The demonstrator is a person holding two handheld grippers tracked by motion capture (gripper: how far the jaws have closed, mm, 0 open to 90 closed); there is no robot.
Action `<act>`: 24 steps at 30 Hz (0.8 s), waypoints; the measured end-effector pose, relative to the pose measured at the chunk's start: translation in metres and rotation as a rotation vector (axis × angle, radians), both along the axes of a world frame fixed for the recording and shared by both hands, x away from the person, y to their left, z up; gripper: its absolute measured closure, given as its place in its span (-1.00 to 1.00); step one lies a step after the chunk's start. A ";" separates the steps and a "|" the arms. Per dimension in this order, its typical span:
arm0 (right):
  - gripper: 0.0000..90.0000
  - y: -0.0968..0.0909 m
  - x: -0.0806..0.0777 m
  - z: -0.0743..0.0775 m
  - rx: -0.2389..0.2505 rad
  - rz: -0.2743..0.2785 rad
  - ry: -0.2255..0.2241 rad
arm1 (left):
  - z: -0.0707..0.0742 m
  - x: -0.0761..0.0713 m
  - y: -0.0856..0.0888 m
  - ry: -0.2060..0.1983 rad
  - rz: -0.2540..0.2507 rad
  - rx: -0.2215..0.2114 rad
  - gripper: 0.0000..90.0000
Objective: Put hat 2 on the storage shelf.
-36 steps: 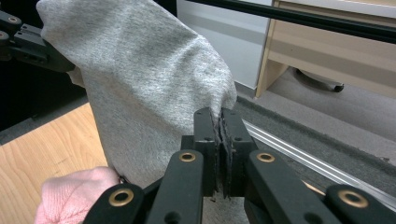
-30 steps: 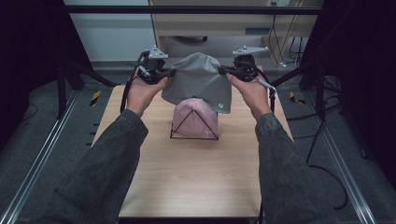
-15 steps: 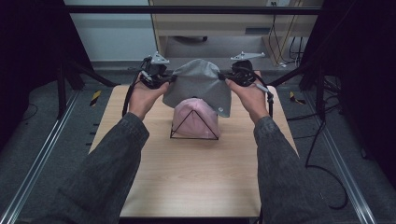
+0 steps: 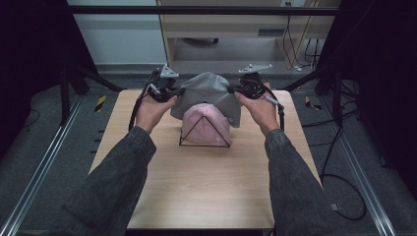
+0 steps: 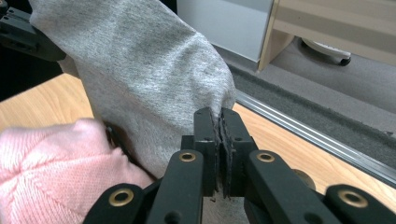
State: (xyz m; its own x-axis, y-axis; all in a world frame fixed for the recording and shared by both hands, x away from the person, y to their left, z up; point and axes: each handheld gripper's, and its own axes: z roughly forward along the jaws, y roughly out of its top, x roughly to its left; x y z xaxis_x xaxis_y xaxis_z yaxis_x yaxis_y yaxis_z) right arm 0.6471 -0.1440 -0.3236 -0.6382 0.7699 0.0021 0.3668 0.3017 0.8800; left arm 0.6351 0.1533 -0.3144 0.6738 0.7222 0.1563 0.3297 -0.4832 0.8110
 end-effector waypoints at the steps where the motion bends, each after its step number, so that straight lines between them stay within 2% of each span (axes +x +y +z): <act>1: 0.93 0.001 -0.001 -0.002 0.004 -0.002 0.004 | -0.003 0.000 0.001 0.000 0.005 -0.001 0.96; 11: 0.93 0.009 -0.005 -0.028 -0.029 0.006 0.035 | -0.029 -0.004 0.006 0.048 0.015 0.020 0.96; 24: 0.93 0.015 -0.010 -0.044 -0.039 0.007 0.056 | -0.044 -0.009 0.009 0.074 0.024 0.035 0.96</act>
